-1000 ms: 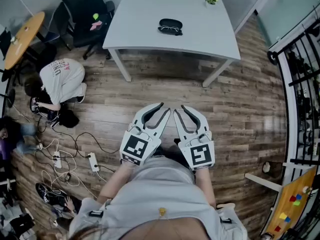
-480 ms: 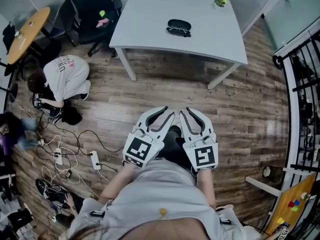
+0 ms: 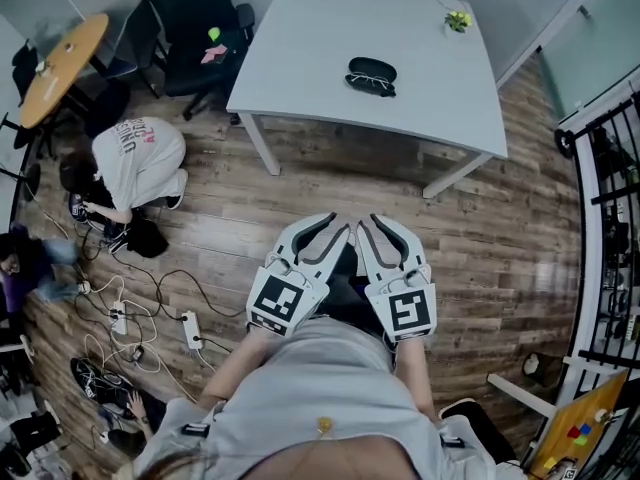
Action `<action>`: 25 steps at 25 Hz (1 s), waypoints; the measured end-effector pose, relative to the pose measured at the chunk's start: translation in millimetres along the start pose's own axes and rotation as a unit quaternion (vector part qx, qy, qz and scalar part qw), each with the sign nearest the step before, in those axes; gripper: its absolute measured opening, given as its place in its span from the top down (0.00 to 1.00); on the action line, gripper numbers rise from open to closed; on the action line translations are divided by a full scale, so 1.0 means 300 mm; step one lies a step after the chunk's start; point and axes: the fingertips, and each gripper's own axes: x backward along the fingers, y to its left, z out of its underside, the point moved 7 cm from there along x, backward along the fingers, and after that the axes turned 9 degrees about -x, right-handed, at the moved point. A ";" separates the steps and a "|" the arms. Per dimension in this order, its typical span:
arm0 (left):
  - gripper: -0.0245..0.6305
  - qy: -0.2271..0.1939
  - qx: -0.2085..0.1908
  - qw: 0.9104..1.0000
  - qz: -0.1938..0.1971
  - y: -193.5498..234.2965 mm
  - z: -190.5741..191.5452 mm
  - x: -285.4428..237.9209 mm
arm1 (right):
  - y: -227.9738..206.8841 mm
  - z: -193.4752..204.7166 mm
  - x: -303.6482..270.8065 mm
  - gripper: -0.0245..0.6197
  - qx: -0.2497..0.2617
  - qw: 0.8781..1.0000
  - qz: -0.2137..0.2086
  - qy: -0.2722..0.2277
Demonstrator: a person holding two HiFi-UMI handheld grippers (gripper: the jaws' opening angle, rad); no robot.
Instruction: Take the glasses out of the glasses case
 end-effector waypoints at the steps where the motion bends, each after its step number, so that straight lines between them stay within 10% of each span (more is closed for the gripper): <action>1: 0.81 0.000 -0.001 1.000 -0.003 0.025 -0.006 -0.017 | -0.014 -0.012 -0.029 0.85 0.002 1.000 -0.005 -0.001; 25: 0.81 0.020 0.001 0.999 -0.041 0.335 -0.126 -0.519 | -0.492 -0.147 -0.442 0.85 0.000 0.998 -0.059 -0.006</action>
